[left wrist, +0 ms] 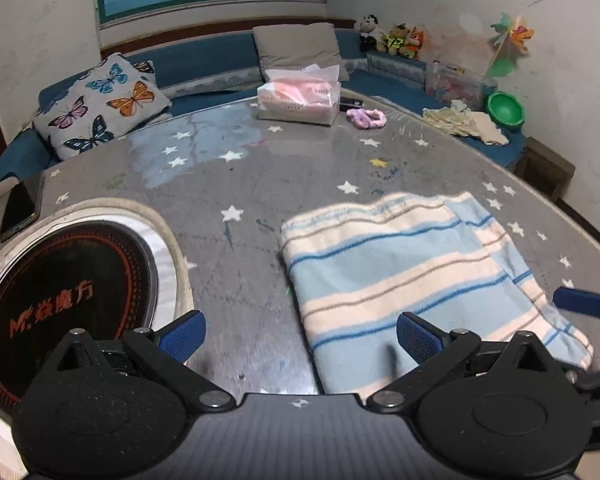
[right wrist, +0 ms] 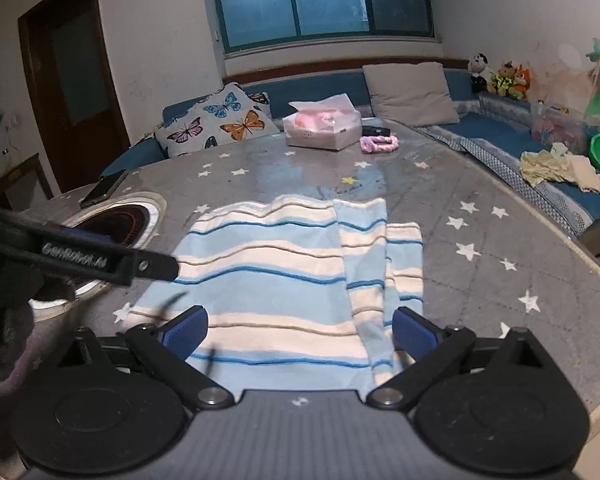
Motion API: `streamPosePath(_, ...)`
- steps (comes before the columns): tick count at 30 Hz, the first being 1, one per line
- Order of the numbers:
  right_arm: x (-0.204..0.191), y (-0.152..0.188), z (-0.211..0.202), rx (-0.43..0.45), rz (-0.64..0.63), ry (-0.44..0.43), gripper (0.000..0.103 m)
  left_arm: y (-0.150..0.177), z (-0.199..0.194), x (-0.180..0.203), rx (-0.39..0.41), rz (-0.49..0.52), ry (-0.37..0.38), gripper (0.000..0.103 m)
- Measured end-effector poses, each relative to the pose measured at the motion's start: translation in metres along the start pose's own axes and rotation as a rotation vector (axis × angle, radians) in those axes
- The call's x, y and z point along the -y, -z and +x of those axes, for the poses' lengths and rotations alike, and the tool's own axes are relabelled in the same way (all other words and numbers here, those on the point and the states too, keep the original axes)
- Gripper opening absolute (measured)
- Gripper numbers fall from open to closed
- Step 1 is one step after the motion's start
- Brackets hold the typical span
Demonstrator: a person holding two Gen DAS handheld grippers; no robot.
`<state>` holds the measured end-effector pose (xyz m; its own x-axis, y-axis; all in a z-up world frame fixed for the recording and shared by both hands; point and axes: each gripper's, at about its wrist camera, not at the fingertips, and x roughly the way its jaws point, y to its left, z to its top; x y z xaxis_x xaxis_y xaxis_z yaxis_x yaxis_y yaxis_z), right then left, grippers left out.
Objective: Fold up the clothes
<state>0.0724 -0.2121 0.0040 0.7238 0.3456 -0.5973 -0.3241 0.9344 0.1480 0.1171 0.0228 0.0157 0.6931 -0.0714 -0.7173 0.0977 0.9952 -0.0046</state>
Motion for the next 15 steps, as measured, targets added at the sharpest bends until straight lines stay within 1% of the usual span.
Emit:
streamPosePath(4,0.004,-0.01,0.005,-0.015,-0.006,0.015,0.1,0.002,0.001,-0.001,-0.004,-0.011,-0.024,0.103)
streamPosePath(7,0.009,-0.025,0.014,-0.034,-0.025,0.05,0.101,0.002,0.005,-0.001,-0.011,-0.009,-0.025,0.103)
streamPosePath(10,0.013,-0.031,0.027,-0.057,-0.043,0.105,0.101,0.002,0.009,0.0,-0.02,-0.005,-0.018,0.103)
streamPosePath(14,0.024,-0.031,0.052,-0.134,-0.025,0.158,0.101,0.0,0.014,-0.001,-0.024,0.003,-0.007,0.103)
streamPosePath(15,0.026,-0.031,0.054,-0.154,-0.013,0.155,0.101,-0.002,0.015,-0.003,-0.02,-0.001,-0.009,0.103)
